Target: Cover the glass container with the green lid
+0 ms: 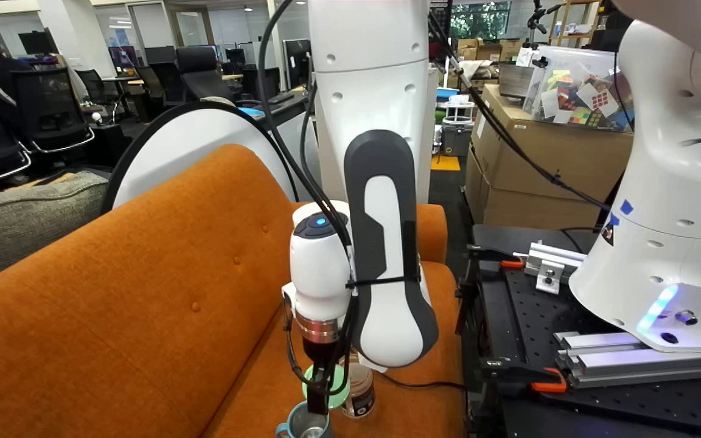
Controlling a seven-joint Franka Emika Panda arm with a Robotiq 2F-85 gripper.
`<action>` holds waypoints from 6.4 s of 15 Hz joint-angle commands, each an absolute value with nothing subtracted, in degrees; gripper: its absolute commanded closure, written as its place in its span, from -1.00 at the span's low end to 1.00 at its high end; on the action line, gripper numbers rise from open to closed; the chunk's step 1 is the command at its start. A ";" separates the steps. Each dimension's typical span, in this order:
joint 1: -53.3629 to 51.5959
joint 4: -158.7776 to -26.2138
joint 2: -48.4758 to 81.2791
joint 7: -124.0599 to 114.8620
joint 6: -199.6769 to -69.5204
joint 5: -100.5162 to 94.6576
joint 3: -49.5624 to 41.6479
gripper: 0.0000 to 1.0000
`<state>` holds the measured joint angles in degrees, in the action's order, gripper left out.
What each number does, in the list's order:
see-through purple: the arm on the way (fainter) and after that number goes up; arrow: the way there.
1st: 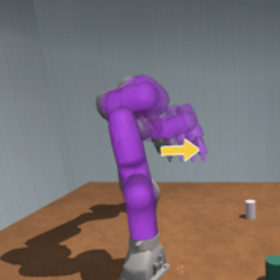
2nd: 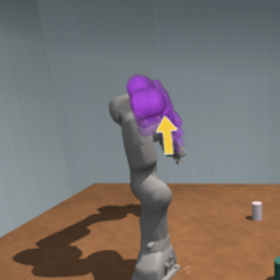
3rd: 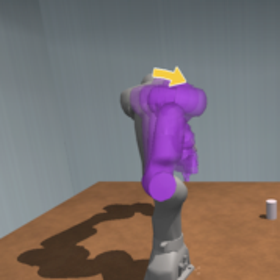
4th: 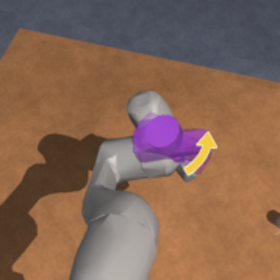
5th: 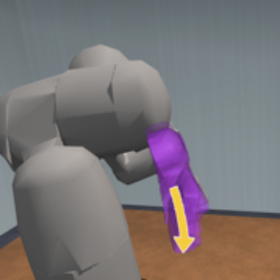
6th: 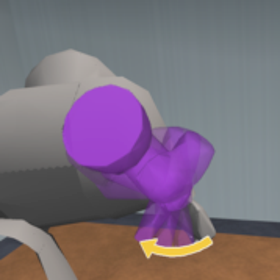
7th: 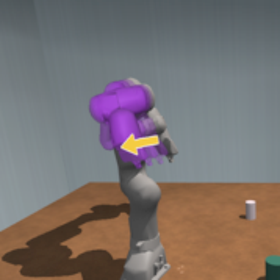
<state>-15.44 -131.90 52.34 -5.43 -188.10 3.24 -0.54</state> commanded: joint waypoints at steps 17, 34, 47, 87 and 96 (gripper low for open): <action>-1.66 -130.05 54.27 -7.95 -183.14 5.62 2.47 -0.40; 2.29 -121.05 64.15 -7.33 -181.21 5.36 3.68 -0.40; 7.74 -121.83 63.68 -5.90 -180.87 5.05 7.24 -0.40; 8.55 -125.38 62.20 -5.95 -184.93 5.08 8.00 -1.00; 5.20 -130.72 57.84 -7.55 -191.49 5.98 6.02 -1.00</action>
